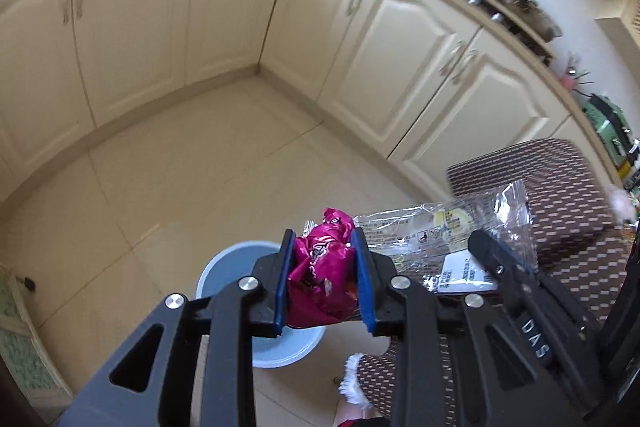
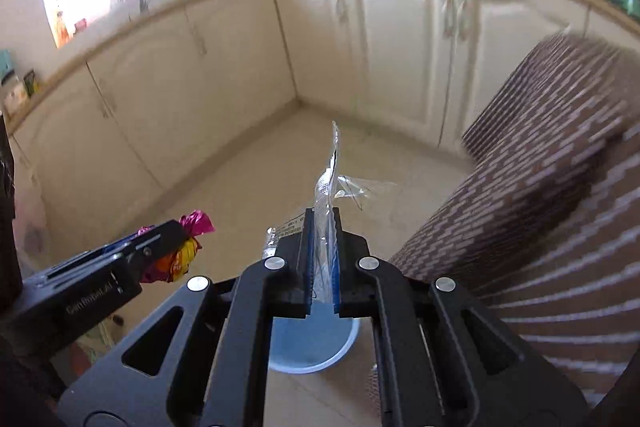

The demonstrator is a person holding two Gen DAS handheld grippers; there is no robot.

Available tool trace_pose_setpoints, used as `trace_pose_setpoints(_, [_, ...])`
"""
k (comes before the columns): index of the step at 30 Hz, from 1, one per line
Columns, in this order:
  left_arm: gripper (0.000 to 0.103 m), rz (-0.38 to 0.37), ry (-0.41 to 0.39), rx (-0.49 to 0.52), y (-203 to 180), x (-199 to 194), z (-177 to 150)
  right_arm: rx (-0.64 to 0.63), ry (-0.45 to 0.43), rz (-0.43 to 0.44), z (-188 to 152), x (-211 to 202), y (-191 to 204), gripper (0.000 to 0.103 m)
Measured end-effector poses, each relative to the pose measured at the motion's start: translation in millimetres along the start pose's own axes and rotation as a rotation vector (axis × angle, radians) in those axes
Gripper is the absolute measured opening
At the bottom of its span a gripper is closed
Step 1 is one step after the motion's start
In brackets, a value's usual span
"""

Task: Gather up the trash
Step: 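Carry both wrappers over the blue bin and open both tools to drop them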

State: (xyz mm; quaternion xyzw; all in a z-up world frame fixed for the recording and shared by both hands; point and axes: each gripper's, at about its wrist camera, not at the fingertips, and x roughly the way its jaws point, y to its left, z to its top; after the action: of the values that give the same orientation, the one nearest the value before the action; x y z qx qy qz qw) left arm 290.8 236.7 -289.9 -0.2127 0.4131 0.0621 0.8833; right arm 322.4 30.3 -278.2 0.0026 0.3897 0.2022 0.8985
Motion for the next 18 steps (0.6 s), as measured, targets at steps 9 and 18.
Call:
trace_pose_setpoints(9, [0.027,0.074,0.188,-0.082,62,96,-25,0.042,0.183,0.055,-43,121,-1,0.010])
trace_pose_setpoints(18, [0.028,0.096,0.266,-0.106,66,134,-38,0.049,0.256,0.010,-57,157,-5,0.063])
